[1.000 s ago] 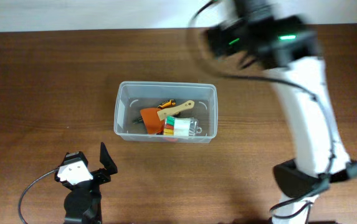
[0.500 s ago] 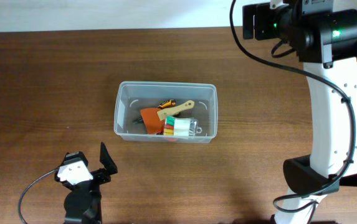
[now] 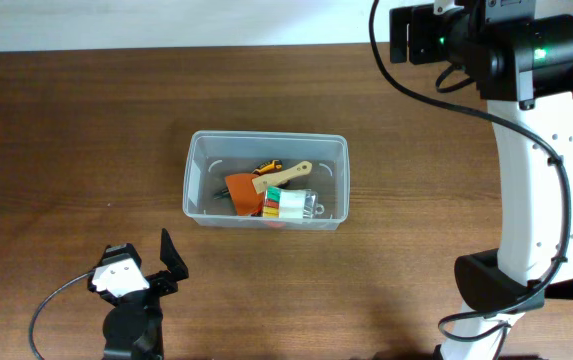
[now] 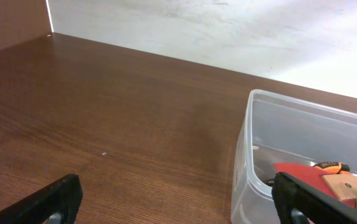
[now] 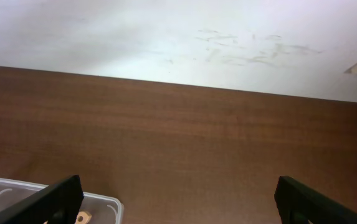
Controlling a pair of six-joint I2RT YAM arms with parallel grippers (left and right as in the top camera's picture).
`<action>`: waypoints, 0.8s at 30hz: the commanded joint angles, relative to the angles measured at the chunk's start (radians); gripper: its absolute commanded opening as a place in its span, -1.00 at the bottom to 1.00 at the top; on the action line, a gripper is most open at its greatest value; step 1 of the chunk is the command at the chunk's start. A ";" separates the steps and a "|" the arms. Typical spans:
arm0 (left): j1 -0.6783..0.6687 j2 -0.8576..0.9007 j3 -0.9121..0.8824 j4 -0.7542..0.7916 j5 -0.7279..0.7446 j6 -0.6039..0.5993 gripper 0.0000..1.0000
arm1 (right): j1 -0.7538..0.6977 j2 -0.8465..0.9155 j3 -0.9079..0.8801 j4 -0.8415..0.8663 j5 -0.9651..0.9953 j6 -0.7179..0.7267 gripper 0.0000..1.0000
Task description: Pack container
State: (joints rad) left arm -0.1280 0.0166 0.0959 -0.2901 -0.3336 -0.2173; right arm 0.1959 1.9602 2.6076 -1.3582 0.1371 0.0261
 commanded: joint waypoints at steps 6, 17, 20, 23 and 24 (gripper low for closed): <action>-0.003 -0.004 -0.003 -0.002 -0.003 0.009 0.98 | -0.006 0.003 0.001 0.003 -0.006 0.009 0.97; -0.003 -0.004 -0.003 -0.002 -0.003 0.009 0.99 | 0.000 -0.225 0.001 0.003 -0.006 0.009 0.98; -0.003 -0.004 -0.003 -0.002 -0.003 0.009 0.99 | 0.000 -0.307 0.001 0.003 -0.006 0.009 0.97; -0.003 -0.004 -0.003 -0.002 -0.003 0.009 0.98 | 0.000 -0.396 0.001 0.003 -0.006 0.009 0.98; -0.003 -0.004 -0.003 -0.002 -0.003 0.009 0.98 | 0.000 -0.422 0.001 0.003 -0.006 0.009 0.97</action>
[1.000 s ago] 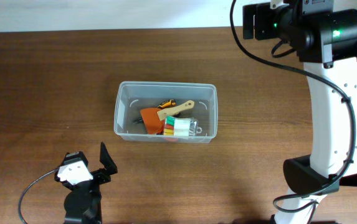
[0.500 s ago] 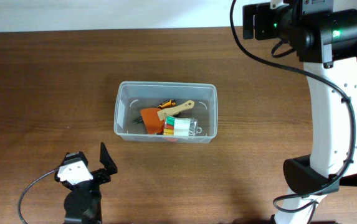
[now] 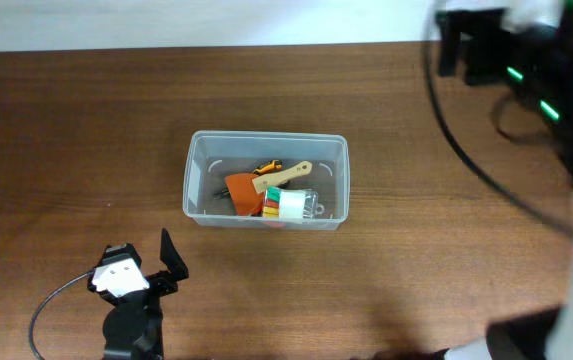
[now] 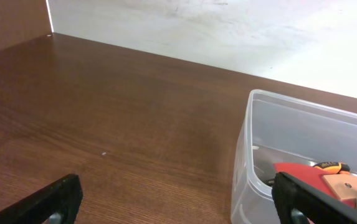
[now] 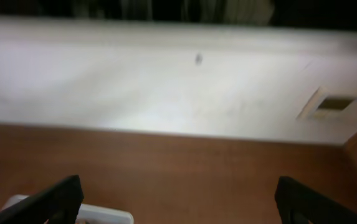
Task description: Pack container
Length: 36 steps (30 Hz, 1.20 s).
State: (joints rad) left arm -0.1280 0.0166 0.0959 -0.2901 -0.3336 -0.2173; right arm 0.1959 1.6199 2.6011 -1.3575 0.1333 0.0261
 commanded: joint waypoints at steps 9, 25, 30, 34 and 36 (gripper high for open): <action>-0.003 -0.004 -0.003 -0.002 -0.003 0.009 0.99 | 0.000 -0.359 -0.012 0.002 0.351 -0.029 0.97; -0.003 -0.004 -0.003 -0.002 -0.003 0.009 0.99 | -0.010 -1.043 -0.639 0.018 0.342 0.030 0.97; -0.003 -0.004 -0.003 -0.002 -0.003 0.009 0.99 | -0.050 -1.240 -0.986 0.156 0.341 0.135 0.97; -0.003 -0.004 -0.003 -0.002 -0.003 0.009 0.99 | -0.089 -1.344 -1.244 0.299 0.319 0.251 0.97; -0.003 -0.004 -0.003 -0.002 -0.003 0.009 0.99 | -0.106 -1.386 -1.380 0.380 0.283 0.291 0.97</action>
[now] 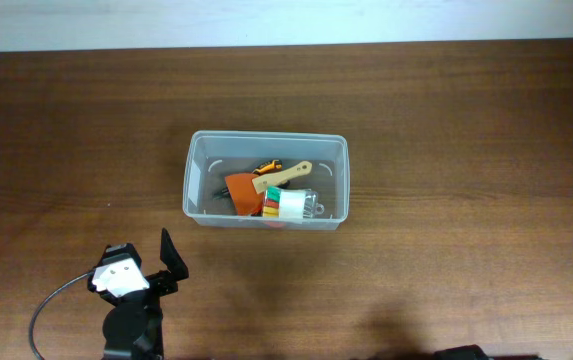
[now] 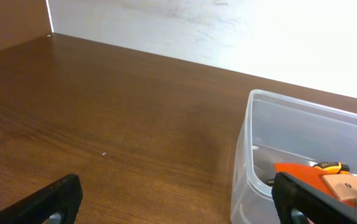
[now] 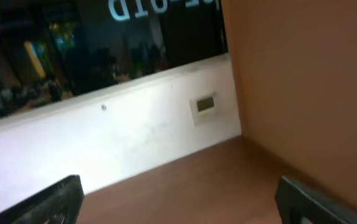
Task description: Pack container
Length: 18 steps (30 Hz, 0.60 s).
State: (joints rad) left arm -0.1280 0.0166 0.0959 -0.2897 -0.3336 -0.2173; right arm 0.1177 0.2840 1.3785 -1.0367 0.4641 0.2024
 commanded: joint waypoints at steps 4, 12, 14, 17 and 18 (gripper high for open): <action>-0.003 -0.004 -0.003 -0.002 -0.003 0.009 0.99 | -0.061 -0.119 -0.419 0.225 -0.163 0.159 0.97; -0.003 -0.004 -0.003 -0.002 -0.003 0.009 0.99 | -0.100 -0.224 -0.823 0.519 -0.278 0.158 0.98; -0.003 -0.004 -0.003 -0.002 -0.003 0.009 0.99 | -0.100 -0.256 -0.902 0.571 -0.278 0.158 0.97; -0.003 -0.004 -0.003 -0.002 -0.003 0.009 0.99 | -0.100 -0.280 -0.990 0.605 -0.277 0.158 0.98; -0.003 -0.004 -0.003 -0.002 -0.003 0.009 0.99 | -0.100 -0.280 -1.019 0.614 -0.278 0.158 0.97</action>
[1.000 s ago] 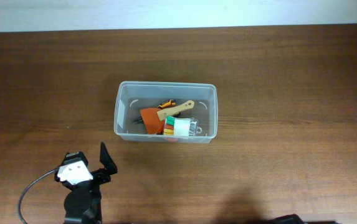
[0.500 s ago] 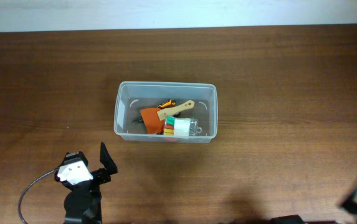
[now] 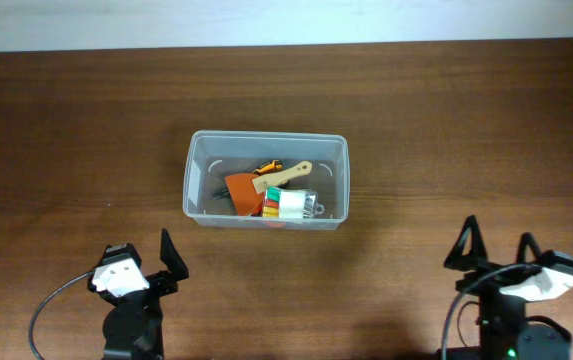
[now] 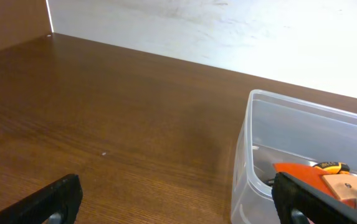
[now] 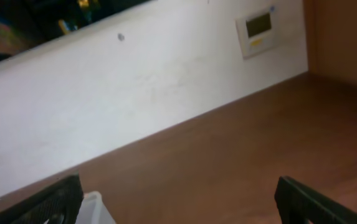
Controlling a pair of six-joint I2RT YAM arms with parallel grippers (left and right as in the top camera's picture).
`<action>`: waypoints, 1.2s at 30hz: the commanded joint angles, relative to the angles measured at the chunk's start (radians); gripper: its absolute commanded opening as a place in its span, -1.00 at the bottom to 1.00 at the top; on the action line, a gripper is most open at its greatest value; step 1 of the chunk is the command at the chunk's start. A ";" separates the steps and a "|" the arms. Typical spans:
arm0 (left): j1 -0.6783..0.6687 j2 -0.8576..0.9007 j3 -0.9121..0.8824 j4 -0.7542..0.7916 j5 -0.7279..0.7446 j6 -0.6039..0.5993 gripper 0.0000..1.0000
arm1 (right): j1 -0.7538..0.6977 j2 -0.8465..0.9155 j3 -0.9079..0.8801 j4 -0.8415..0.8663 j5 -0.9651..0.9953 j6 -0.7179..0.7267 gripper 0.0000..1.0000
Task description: Pack container
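A clear plastic container sits mid-table, holding an orange spatula with a wooden handle, a small bundle of coloured pieces and a dark tool with an orange grip. My left gripper rests low at the front left, open and empty; the left wrist view shows the container's corner at its right. My right gripper is down at the front right, open and empty; its wrist view catches the container's corner at lower left.
The brown wooden table runs to a white wall at the back. A small wall panel shows in the right wrist view. A black cable loops from the left arm's base.
The right arm, out of the overhead view before, now sits low at the front right with its gripper open. Its camera now looks lower, at table and wall. The left arm is still.
The right arm first stood tall at the back right, its gripper open over the far table. It then blurred at the top right edge, then was gone from the overhead view. Now it is folded low at the front right. The container and left gripper kept their places.
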State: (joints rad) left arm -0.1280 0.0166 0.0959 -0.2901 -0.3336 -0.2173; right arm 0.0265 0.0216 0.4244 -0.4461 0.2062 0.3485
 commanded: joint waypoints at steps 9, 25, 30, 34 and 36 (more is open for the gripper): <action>-0.003 -0.004 -0.003 -0.002 -0.003 0.009 0.99 | -0.009 -0.018 -0.222 0.197 -0.021 -0.030 0.97; -0.003 -0.004 -0.003 -0.002 -0.003 0.009 0.99 | -0.009 -0.018 -0.405 0.415 -0.111 -0.037 0.97; -0.003 -0.004 -0.003 -0.002 -0.003 0.009 0.98 | -0.009 -0.018 -0.419 0.431 -0.227 -0.166 0.97; -0.003 -0.004 -0.003 -0.002 -0.003 0.009 0.98 | -0.009 -0.018 -0.419 0.401 -0.255 -0.209 0.97; -0.003 -0.004 -0.003 -0.002 -0.003 0.009 0.99 | -0.009 -0.018 -0.419 0.392 -0.255 -0.219 0.97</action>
State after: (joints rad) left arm -0.1280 0.0166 0.0959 -0.2901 -0.3336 -0.2173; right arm 0.0257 0.0154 0.0143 -0.0494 -0.0074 0.1829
